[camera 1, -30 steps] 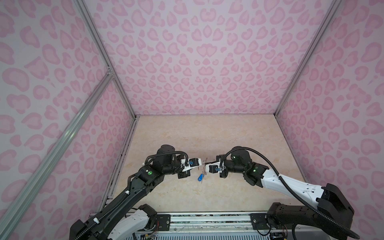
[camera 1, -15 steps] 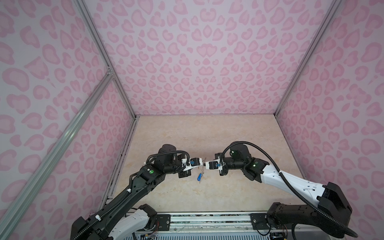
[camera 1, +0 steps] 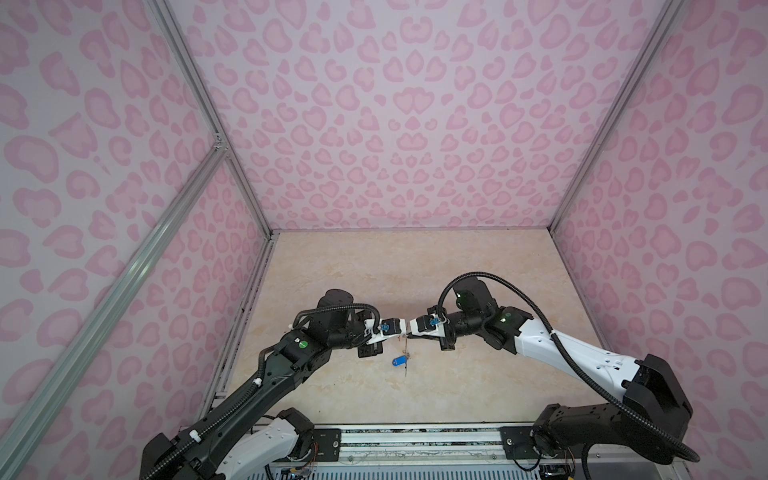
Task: Put the keys on the keyring
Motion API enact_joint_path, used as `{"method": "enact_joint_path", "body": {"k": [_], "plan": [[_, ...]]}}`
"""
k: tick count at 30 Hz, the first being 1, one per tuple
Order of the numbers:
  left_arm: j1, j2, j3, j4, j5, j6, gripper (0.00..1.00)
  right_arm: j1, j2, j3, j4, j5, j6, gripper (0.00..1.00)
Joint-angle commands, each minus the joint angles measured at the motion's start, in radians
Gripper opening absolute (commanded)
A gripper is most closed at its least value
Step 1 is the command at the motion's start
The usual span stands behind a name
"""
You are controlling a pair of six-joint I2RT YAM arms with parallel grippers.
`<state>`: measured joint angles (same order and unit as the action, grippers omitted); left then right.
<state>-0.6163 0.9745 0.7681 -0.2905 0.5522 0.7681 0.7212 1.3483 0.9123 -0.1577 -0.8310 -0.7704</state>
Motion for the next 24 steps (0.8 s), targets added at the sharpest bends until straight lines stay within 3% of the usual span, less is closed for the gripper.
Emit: {"method": "enact_joint_path", "body": {"k": [1,24], "plan": [[-0.008,0.005,0.019,0.007,0.024,0.019,0.03,-0.005,0.007,0.012,-0.012,-0.038,0.010,0.00],[-0.026,0.029,0.025,-0.007,0.058,0.048,0.03,-0.011,0.031,0.037,-0.057,-0.070,0.007,0.00]]}}
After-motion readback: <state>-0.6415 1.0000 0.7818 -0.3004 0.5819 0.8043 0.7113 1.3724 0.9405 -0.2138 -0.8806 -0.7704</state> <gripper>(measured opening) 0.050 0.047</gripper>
